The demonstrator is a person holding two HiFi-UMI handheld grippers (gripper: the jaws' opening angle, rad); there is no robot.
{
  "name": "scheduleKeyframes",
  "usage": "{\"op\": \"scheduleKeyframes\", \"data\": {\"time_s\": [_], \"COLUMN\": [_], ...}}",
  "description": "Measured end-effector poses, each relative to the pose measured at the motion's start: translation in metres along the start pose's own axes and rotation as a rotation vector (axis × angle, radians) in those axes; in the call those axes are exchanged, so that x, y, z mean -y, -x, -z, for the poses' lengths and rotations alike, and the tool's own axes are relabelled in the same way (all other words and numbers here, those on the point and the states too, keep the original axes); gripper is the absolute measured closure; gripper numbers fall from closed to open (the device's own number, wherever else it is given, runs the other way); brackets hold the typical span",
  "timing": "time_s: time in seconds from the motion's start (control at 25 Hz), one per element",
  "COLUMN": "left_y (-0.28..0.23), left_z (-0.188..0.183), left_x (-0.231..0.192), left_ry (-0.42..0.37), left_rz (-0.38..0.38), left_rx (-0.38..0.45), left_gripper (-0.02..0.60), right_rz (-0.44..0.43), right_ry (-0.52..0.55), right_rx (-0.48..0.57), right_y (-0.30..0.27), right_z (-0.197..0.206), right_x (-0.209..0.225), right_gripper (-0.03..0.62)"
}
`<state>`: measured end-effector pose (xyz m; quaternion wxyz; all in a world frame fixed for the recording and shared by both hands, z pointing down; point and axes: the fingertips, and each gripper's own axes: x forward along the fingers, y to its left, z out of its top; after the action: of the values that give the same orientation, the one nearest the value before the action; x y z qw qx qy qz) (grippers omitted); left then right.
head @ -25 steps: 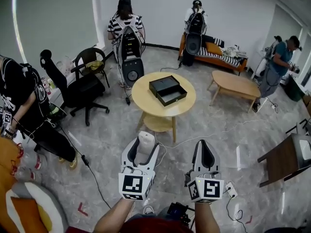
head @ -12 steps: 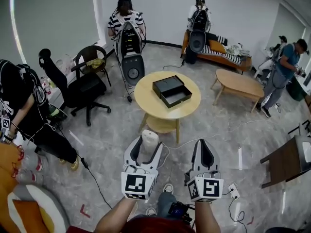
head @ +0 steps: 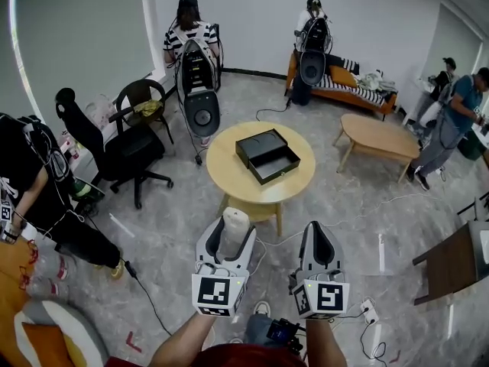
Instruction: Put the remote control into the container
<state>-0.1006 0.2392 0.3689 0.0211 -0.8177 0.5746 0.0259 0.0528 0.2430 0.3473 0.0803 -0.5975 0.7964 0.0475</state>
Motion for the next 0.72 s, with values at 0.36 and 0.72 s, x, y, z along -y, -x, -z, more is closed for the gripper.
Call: {"op": "scheduleKeyframes", "data": {"time_s": [0.36,0.72], "left_y": [-0.082,-0.153], "left_z": [-0.002,0.007], "left_x": [0.016,0.021], "left_ry": [0.0,0.006], "left_rz": [-0.005,-0.047], "left_rx": [0.0,-0.007], "left_gripper": [0.307,0.307], "right_rz": [0.007,-0.011], "right_ry": [-0.021,-0.039], "right_rx": [0.007,0.008], "right_y": [-0.052,-0.105], "right_z": [0.004,0.016], "right_x": [0.065,0.116], "right_gripper": [0.571,0.571]}}
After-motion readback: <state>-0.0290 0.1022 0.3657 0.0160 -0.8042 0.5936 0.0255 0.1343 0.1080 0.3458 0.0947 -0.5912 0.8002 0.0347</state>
